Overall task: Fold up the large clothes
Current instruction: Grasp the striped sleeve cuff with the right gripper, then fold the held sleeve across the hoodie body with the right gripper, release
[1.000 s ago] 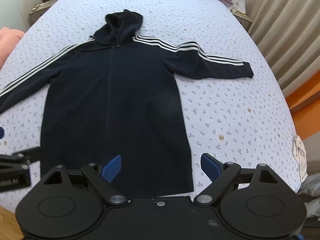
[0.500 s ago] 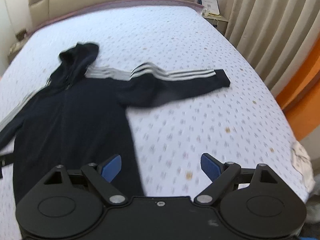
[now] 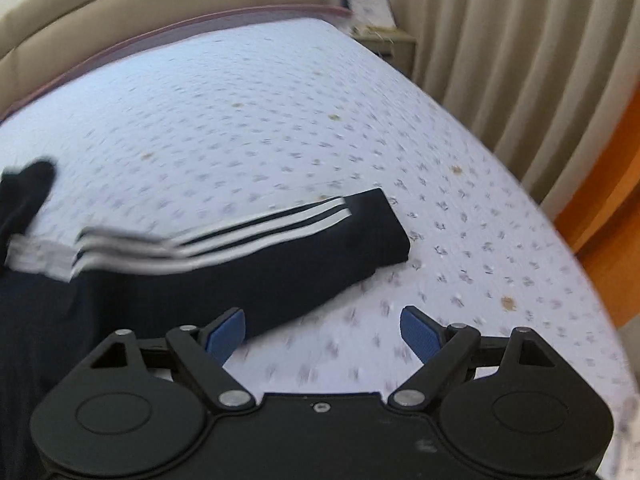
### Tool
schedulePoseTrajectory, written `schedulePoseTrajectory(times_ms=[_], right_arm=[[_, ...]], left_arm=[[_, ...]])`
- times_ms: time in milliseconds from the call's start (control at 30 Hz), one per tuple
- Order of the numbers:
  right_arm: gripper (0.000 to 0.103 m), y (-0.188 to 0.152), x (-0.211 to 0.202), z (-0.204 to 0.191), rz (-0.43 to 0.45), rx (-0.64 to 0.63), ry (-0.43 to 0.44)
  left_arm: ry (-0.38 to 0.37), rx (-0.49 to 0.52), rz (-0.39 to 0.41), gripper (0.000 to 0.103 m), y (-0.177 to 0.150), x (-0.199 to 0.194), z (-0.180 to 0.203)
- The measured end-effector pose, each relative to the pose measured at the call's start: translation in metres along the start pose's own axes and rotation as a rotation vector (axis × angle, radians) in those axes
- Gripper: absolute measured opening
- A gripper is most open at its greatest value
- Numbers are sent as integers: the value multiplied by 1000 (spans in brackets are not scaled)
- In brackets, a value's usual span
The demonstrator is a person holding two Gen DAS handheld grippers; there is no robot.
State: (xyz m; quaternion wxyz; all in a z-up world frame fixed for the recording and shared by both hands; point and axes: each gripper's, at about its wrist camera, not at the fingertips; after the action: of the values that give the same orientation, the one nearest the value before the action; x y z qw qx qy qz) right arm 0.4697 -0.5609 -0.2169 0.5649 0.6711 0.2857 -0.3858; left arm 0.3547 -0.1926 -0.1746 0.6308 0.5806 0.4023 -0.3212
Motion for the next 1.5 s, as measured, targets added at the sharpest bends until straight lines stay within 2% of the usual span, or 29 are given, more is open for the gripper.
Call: schedulePoseTrajectory(times_ms=[167, 300, 533, 667, 733, 800, 833, 867, 900, 967, 1000, 1033, 1067, 1133, 1167, 1267, 1400, 1433, 1500], right_arm=[[102, 40, 59, 21, -41, 150, 29], [102, 58, 89, 28, -42, 234, 34], [102, 58, 123, 28, -102, 238, 62], [102, 55, 137, 31, -114, 218, 102], [102, 57, 142, 33, -101, 211, 67], [101, 60, 144, 36, -81, 221, -34], [101, 59, 141, 41, -51, 252, -93], [101, 58, 138, 48, -25, 294, -99], [101, 56, 139, 53, -25, 330, -57], [102, 51, 155, 56, -119, 365, 83], [101, 49, 156, 48, -111, 314, 69], [90, 49, 154, 38, -95, 239, 57], [52, 49, 153, 30, -82, 176, 47], [15, 48, 146, 17, -54, 100, 39], [15, 49, 139, 16, -41, 102, 70], [12, 55, 100, 21, 62, 79, 74], [12, 56, 28, 43, 240, 98, -46], [12, 54, 20, 53, 243, 133, -58], [13, 47, 26, 65, 180, 167, -38]], left_arm=[[15, -11, 29, 89, 29, 12, -1], [40, 5, 30, 89, 49, 29, -1], [37, 28, 13, 89, 65, 70, 1], [17, 18, -37, 89, 67, 101, 5], [17, 33, -53, 88, 71, 113, 10], [30, 49, -45, 88, 78, 121, 16], [37, 51, -36, 88, 83, 124, 19], [41, 50, -27, 88, 87, 125, 22], [41, 46, -19, 88, 91, 128, 24], [47, 40, -11, 88, 101, 135, 28], [54, 38, -11, 88, 105, 141, 30], [61, 38, -8, 88, 108, 144, 33], [69, 38, -4, 86, 111, 149, 37], [78, 38, -3, 79, 117, 158, 43], [79, 38, -7, 76, 119, 162, 46], [83, 45, -3, 71, 125, 169, 59], [57, 80, 35, 72, 124, 168, 82], [59, 100, 42, 73, 123, 171, 89], [92, 171, -23, 75, 118, 196, 108]])
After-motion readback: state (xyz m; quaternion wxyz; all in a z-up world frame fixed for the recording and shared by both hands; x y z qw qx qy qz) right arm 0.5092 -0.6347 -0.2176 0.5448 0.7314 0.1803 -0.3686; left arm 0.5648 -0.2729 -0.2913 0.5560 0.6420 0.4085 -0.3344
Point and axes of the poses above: each gripper's, at about its wrist camera, not at the fingertips, and x roughly the way its jaws point, z to its right, y to its top, and after that the axes turned 4 degrees about x, right-handed
